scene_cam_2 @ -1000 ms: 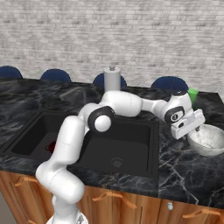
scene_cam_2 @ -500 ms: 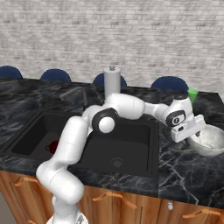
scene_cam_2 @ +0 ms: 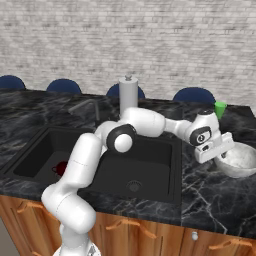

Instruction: Pick the mug and place it in the sink. Pick the bowl and place it in the open cabinet and then close the cabinet.

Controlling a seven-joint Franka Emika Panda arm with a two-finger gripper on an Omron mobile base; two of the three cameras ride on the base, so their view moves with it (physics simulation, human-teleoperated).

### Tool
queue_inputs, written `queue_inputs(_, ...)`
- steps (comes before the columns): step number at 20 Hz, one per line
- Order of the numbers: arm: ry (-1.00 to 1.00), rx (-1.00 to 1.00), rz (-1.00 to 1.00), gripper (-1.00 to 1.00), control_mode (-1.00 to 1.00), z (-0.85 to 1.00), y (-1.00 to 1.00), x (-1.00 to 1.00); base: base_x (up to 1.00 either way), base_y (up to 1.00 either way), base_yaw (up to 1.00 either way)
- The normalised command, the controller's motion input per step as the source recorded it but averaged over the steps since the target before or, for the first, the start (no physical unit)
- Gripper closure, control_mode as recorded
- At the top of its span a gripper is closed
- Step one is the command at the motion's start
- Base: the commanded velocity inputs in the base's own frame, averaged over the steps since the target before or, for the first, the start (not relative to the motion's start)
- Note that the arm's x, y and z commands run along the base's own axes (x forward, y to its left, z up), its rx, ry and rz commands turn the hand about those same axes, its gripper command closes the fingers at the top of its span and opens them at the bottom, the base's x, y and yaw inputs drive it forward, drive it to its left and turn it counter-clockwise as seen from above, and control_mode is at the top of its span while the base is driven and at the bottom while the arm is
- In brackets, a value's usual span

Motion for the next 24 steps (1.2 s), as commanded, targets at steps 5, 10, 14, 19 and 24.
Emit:
queue_inputs(5,0.05,0.00,0.00,1.00,-1.00,-0.16,0.08,-0.23,0.00,0.00,0.00)
queue_inputs(10,0.11,0.00,0.00,1.00,-1.00,0.05,0.15,-0.16,0.00,0.00,0.00)
queue_inputs(14,0.20,0.05,0.02,1.00,-1.00,0.91,0.10,-0.40,0.00,0.00,0.00)
queue_inputs(19,0.14,0.19,0.15,1.00,-1.00,1.00,0.05,-0.34,0.00,0.00,0.00)
queue_inputs(24,-0.02,0.17,0.28,1.00,-1.00,0.88,0.40,-0.22,0.00,0.00,0.00)
